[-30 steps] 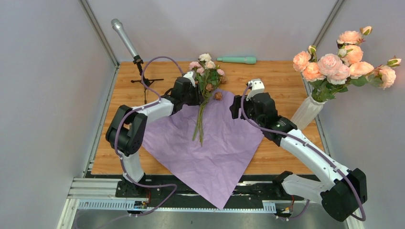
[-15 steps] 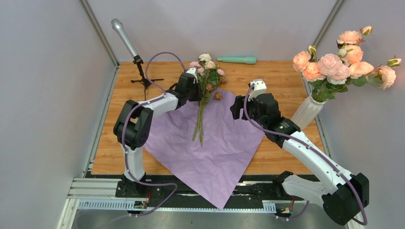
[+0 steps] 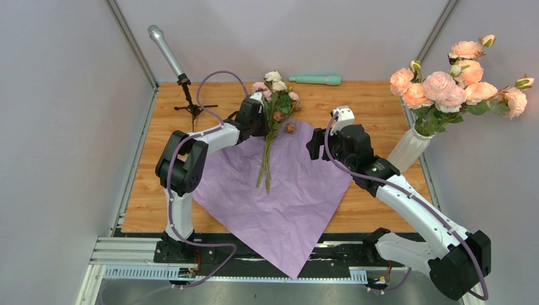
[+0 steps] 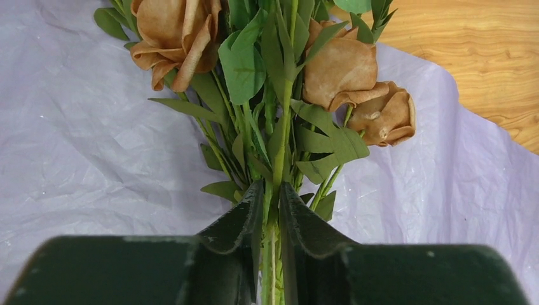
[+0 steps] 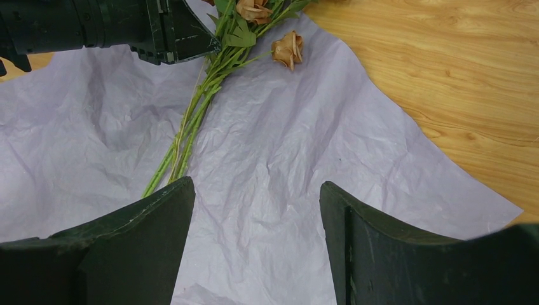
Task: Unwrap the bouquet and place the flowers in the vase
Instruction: Pick up the fake flower from the wrapping paper.
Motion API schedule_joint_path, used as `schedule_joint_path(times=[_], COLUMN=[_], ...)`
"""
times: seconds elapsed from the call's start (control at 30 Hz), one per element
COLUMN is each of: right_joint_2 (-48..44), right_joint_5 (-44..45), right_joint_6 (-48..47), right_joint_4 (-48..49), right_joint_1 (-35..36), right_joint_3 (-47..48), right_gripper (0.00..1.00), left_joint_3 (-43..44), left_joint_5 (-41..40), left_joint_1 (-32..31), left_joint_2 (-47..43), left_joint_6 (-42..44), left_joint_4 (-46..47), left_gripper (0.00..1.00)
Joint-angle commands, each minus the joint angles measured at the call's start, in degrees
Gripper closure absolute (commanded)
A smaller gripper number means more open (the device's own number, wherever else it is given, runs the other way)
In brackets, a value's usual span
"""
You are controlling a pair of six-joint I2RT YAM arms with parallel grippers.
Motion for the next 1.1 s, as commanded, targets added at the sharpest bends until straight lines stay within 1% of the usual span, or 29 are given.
schedule_joint_path(times=[0.0,0.07,0.13,0.27,0.6,0.83,0.9,1.07], right_joint_2=[-0.7,-0.8,-1.0,-1.4,-2.2,-3.4,-3.8,-5.0], right_joint_5=[-0.5,-0.4,-0.4,-0.2,0.4,1.7,1.3,-1.4], right_joint_6=[0.4,0.4,0.5,0.5,0.9,1.8,2.3,4.1], right_joint_4=[0.6,0.5,0.3,0.1,-0.4,-1.1,-1.1,-0.2], right_joint_1=[-0.4,-0.4,-0.5,-0.5,-0.4,-0.6,-0.6,-0.7], right_joint_3=[-0.2,-0.2,-0.2,0.0,-0.1,0.0,0.2,1.0], right_gripper=[0.27,0.27,0.27,0.27,0.27,0.26,0.26,0.26], left_joint_3=[2.2,2.1,1.8,0.9,-3.3,-8.0,-9.5,-16.2], left_joint_5=[-0.7,-0.6,-0.6,-0.3,1.8,1.8,2.9,6.9], left_joint_1=[-0.2,-0.2,-0.2,-0.2,-0.2,-0.2,-0.2,-0.2], left_joint_2=[0.6,0.4,-0.3,-2.0,-7.7,-15.4,-17.7,-24.6], left_joint_6=[0.5,0.3,0.2,0.0,0.9,1.0,1.0,-0.9], left_joint_4=[1.0,1.0,1.1,1.9,5.9,10.2,11.1,16.2], left_gripper=[0.82,0.89,0.93,1.00,1.00,1.00,1.00,1.00])
